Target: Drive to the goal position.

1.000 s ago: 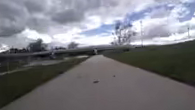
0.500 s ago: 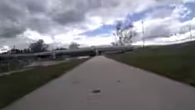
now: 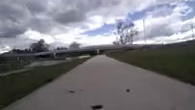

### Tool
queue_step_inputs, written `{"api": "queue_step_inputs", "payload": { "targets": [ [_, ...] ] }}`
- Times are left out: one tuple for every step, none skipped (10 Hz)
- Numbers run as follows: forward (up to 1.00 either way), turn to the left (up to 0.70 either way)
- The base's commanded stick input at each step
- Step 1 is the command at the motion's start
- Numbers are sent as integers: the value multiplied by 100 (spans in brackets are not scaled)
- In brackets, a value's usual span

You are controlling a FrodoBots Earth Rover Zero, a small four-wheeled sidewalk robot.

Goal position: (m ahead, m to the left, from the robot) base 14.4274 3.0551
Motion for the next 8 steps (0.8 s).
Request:
{"api": "queue_step_inputs", "payload": {
  "targets": [
    [100,0],
    [100,0],
    [100,0],
    [100,0],
    [100,0],
    [100,0],
    [100,0],
    [100,0]
  ]
}}
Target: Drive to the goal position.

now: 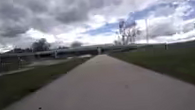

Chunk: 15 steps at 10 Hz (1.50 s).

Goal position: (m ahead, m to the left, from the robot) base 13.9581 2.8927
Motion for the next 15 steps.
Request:
{"api": "queue_step_inputs", "payload": {
  "targets": [
    [100,0],
    [100,0],
    [100,0],
    [100,0],
    [100,0],
    [100,0],
    [100,-2],
    [100,-13],
    [100,-28],
    [100,-20],
    [100,0],
    [100,0],
    [100,0],
    [100,0],
    [100,0]
  ]
}}
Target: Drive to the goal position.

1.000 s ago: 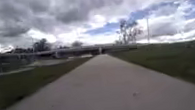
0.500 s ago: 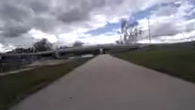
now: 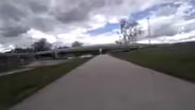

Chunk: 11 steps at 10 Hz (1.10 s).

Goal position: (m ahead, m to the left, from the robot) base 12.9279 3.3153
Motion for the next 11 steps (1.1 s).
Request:
{"api": "queue_step_inputs", "payload": {
  "targets": [
    [100,0],
    [100,0],
    [100,0],
    [100,0],
    [100,0],
    [100,0],
    [100,0],
    [100,0],
    [100,0],
    [100,0],
    [100,0]
  ]
}}
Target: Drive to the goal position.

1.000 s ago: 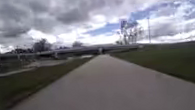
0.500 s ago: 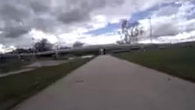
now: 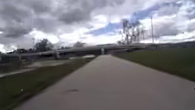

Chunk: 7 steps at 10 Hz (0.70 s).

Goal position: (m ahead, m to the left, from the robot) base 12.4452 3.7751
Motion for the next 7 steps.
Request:
{"api": "queue_step_inputs", "payload": {
  "targets": [
    [100,0],
    [100,0],
    [100,-12],
    [100,-32],
    [100,-39],
    [100,-14],
    [100,0]
  ]
}}
